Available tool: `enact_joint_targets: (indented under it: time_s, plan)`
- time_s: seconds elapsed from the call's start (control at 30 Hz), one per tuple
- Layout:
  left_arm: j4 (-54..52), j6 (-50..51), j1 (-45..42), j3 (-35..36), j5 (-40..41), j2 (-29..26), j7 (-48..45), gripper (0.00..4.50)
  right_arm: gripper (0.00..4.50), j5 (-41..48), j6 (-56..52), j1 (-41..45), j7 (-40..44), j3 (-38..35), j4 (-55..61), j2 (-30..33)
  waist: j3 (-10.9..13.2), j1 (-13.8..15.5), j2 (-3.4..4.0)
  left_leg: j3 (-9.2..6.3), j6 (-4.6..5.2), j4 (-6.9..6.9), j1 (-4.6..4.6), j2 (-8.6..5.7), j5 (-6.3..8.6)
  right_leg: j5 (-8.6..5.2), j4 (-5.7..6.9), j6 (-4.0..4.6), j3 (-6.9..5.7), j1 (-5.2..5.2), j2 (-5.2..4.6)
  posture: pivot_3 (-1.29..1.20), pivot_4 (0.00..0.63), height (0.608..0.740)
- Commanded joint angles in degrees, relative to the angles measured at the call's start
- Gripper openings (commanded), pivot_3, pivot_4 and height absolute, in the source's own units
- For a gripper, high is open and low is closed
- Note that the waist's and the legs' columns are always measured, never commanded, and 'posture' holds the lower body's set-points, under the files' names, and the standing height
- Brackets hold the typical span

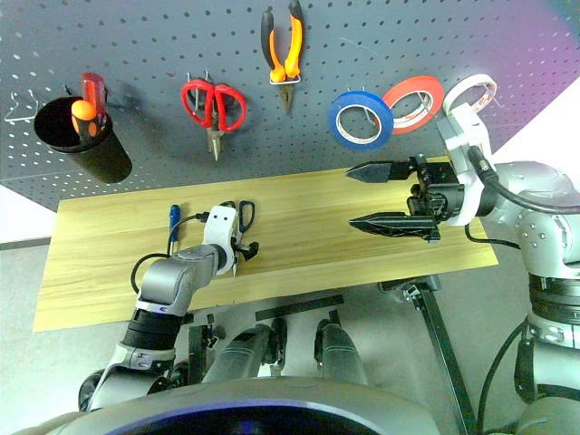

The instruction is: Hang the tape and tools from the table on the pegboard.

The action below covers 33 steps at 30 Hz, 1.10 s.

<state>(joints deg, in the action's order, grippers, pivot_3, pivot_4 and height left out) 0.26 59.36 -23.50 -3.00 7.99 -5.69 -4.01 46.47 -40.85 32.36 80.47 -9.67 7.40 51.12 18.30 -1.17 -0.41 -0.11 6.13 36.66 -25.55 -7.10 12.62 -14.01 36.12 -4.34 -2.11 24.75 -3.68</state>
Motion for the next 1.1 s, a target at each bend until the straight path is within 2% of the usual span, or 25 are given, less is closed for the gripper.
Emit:
enact_joint_targets:
  time_s: [0.03, 0.57, 0.97, 1.1]
  plan:
    - [1.5, 1.3, 0.0, 1.6, -0.3, 1.2, 1.5, 4.50, 4.45, 0.5, 0.9, 1.7, 0.5, -1.2, -0.1, 1.0, 0.0, 0.0, 0.00, 0.00, 0.01, 0.02, 0.00, 0.00, 0.00, 0.00, 0.00, -0.01, 0.00, 0.00, 0.00, -0.21, 0.350, 0.726]
    - [3.7, 3.0, -0.4, 2.6, -2.6, 1.9, 3.6, 4.50, 4.45, -0.9, -0.2, 3.7, -1.3, -0.5, -1.6, 1.0, 0.0, -0.2, 0.01, 0.01, 0.07, 0.18, 0.00, 0.01, 0.06, 0.04, 0.02, -0.08, 0.00, -0.06, 0.00, -0.22, 0.350, 0.726]
    - [5.1, 4.9, -1.1, 4.0, -3.1, 2.7, 4.7, 0.78, 4.50, -0.8, -0.6, 4.5, -1.8, -0.6, -0.9, 1.4, 0.0, 0.1, 0.02, 0.02, 0.10, 0.21, 0.01, 0.01, 0.08, 0.04, 0.01, -0.08, 0.00, -0.09, 0.00, -0.22, 0.356, 0.726]
    - [5.1, 4.6, -1.1, 4.1, -3.0, 2.8, 4.4, 0.67, 4.50, -1.5, -0.1, 4.6, -2.3, -0.5, -1.4, 1.0, 0.0, 0.0, 0.03, 0.02, 0.12, 0.27, 0.01, 0.01, 0.09, 0.04, 0.00, -0.08, 0.00, -0.12, -0.01, -0.22, 0.355, 0.726]
